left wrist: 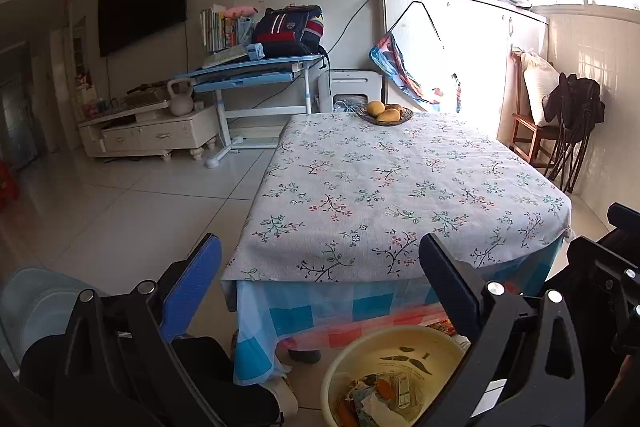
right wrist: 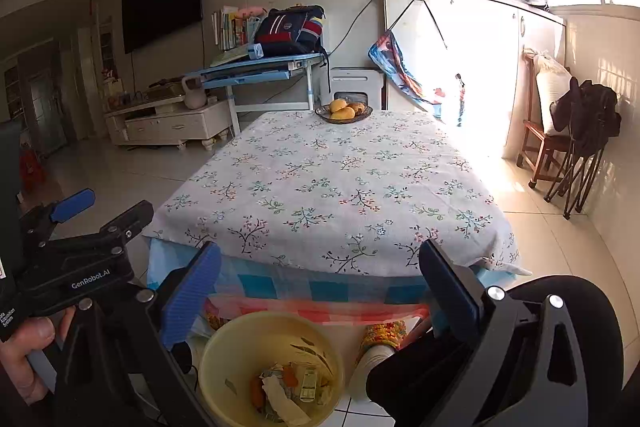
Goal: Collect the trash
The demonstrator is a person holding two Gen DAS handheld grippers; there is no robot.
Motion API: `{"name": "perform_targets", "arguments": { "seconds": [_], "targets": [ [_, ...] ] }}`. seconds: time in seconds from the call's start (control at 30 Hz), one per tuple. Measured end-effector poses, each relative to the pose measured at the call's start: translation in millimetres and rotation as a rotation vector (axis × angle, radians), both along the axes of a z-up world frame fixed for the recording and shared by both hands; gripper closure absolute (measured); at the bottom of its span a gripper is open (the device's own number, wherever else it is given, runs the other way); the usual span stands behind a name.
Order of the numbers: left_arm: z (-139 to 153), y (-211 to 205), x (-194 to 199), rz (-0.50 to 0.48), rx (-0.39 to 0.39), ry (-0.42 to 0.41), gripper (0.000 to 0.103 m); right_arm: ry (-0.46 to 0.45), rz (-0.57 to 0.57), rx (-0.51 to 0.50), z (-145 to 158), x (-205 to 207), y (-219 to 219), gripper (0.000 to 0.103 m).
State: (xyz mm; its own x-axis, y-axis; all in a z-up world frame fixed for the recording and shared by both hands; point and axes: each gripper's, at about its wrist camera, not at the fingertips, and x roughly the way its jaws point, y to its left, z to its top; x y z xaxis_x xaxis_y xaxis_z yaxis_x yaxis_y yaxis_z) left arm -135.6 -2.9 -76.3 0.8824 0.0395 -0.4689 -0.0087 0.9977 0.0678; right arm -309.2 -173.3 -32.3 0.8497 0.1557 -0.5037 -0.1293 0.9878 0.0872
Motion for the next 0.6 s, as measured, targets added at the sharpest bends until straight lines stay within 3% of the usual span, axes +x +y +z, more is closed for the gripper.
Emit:
{"name": "perform_targets", "arguments": {
  "seconds": [0.6],
  "targets": [
    [2.1,3.6,-0.8,0.005,-0.01,-0.007,0.007,0.014,-0.013,-0.03,-2.2,0.6,6.1,0.007]
  ]
}}
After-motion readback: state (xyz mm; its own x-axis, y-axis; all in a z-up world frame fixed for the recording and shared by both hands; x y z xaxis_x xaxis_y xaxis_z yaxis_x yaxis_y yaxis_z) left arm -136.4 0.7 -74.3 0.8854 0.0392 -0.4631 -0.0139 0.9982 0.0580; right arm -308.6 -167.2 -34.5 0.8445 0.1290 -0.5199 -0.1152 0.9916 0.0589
